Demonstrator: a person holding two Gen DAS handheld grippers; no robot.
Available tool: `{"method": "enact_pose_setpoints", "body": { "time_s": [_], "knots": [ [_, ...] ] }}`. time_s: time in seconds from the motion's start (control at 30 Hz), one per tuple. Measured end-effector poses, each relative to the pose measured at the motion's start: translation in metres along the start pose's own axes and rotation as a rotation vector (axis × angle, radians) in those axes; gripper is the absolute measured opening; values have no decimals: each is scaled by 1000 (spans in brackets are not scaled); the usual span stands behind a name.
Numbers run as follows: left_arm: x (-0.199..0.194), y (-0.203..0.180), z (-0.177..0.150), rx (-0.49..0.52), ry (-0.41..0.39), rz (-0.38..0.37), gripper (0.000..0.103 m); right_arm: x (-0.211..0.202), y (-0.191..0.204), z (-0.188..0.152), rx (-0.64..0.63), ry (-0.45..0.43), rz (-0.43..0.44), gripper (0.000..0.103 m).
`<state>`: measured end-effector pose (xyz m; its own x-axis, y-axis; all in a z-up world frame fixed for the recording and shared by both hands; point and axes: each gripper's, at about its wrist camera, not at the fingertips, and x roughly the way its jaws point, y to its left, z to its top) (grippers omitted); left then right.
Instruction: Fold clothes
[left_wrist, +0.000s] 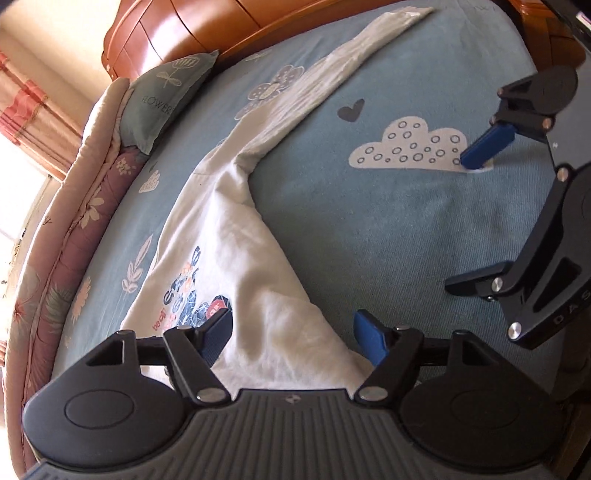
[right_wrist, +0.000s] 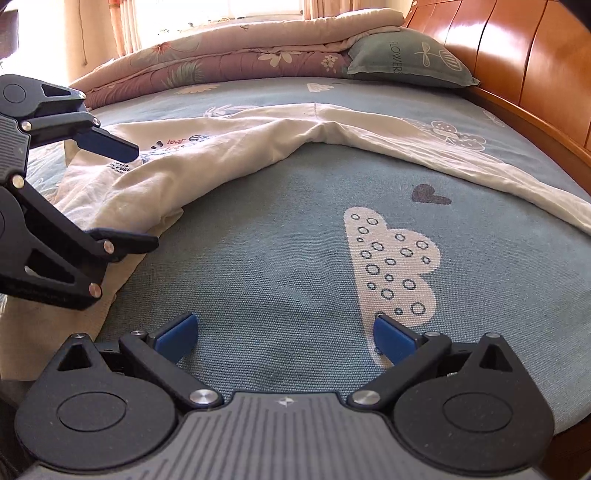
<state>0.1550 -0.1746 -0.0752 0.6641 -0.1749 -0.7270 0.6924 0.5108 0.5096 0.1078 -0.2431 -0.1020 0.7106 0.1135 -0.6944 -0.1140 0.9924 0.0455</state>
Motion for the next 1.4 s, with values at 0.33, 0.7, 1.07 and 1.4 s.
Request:
{"method": "enact_pose_setpoints", "body": {
  "time_s": [0.33, 0.7, 1.07, 1.4],
  "knots": [
    [-25, 82, -61, -464, -18, -27, 74, -1, 0, -4, -6, -31, 0, 103],
    [-38, 139, -168, -863, 102, 58, 76, 0, 53, 70, -190, -39, 65, 103],
    [-41, 149, -231, -1123, 160, 134, 82, 39, 173, 142, -535, -12, 180, 103],
    [-58, 153, -264, -1206, 169, 183, 85, 112, 264, 124, -743, 80, 64, 103]
  ]
}}
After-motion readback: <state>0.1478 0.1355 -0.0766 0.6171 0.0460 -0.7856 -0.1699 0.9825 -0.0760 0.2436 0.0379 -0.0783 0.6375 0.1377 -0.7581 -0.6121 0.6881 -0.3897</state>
